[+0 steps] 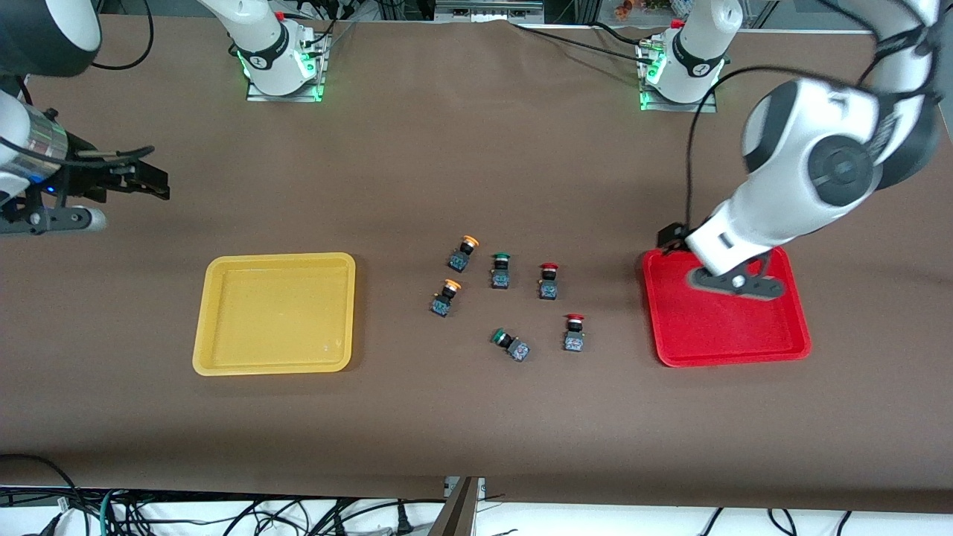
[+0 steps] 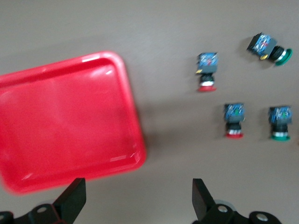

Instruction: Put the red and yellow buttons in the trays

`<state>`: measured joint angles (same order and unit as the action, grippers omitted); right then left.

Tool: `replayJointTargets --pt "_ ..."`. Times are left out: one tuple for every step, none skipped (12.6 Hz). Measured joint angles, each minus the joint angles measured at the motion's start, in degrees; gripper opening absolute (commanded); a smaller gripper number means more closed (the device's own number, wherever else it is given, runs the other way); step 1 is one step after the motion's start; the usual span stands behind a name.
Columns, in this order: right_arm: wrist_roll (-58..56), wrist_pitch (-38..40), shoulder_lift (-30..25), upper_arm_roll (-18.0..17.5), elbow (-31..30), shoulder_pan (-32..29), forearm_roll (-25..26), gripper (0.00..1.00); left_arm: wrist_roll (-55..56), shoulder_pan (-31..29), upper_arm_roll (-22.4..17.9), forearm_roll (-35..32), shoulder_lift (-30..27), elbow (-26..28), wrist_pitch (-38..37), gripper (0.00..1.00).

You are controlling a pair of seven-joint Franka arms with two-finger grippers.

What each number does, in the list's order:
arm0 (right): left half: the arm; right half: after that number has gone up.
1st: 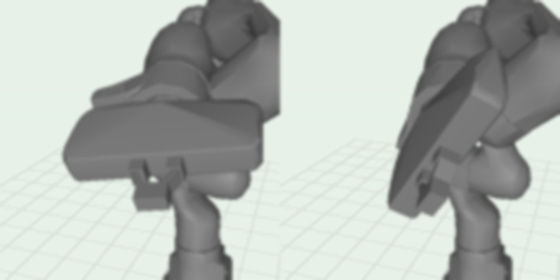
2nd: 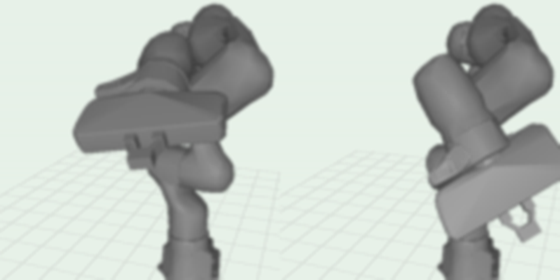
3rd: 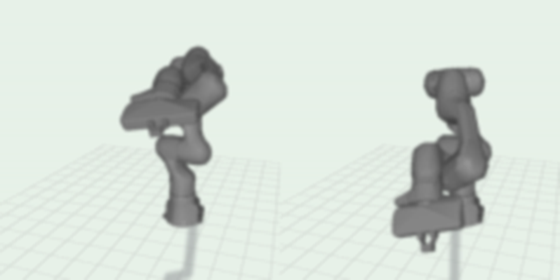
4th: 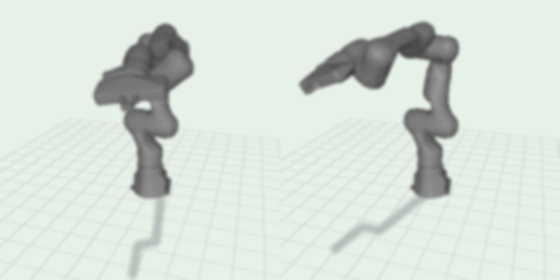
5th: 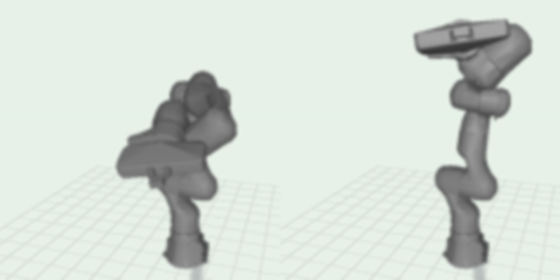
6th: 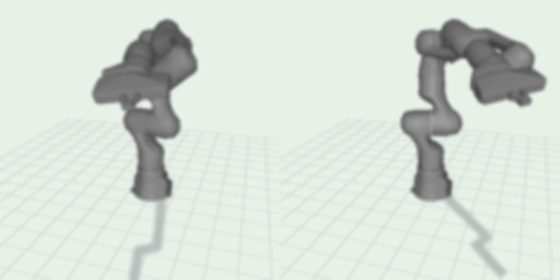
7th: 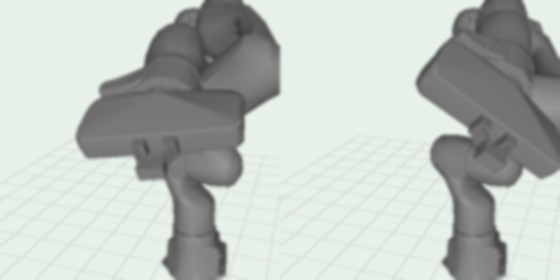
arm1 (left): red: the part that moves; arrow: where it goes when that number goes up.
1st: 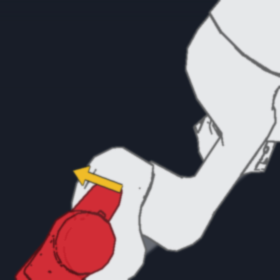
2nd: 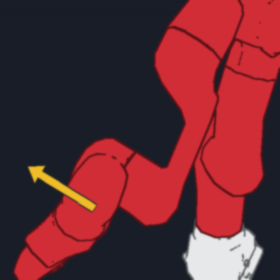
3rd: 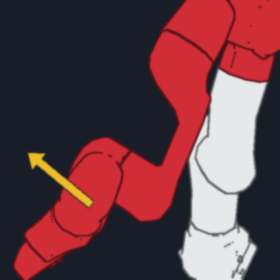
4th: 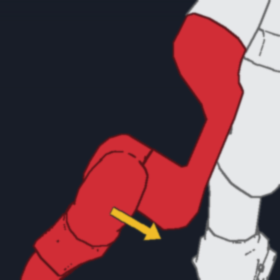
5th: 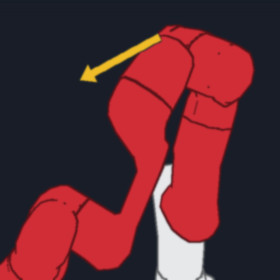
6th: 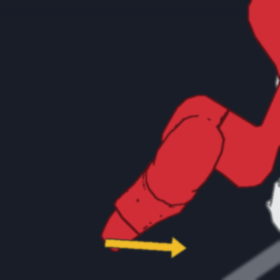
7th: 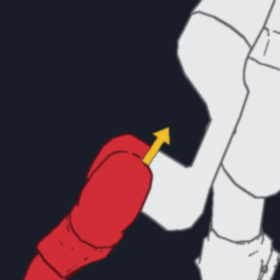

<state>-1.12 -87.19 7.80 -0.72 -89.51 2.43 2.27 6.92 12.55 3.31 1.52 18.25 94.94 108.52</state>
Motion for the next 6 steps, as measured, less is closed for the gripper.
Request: replayJointTargets --pt "0.0 -0.5 0.9 0.0 0.0 0.0 0.0 1.00 1.7 1.5 0.0 0.0 2.5 0.0 3.7 1.00" --pt "0.0 -1.1 1.7 -0.1 0.0 0.1 -0.1 1.00 3.7 2.8 0.1 0.0 4.9 -0.1 7.5 1.00" --pt "0.2 -2.3 2.4 -0.3 0.0 0.6 -0.2 1.00 5.7 4.1 0.1 0.0 7.1 -0.1 11.4 1.00" --pt "1.5 -3.9 3.4 -0.5 0.0 1.6 -0.3 1.00 7.9 5.3 0.1 0.0 9.1 -0.1 15.3 1.00" --pt "4.2 -6.0 5.0 -0.6 0.0 3.0 -0.3 1.00 9.9 6.4 0.1 0.0 11.3 -0.1 19.3 1.00" --pt "7.0 -8.4 6.7 -0.7 0.0 4.4 -0.3 1.00 10.8 7.3 0.1 0.0 13.2 -0.1 22.6 1.00"
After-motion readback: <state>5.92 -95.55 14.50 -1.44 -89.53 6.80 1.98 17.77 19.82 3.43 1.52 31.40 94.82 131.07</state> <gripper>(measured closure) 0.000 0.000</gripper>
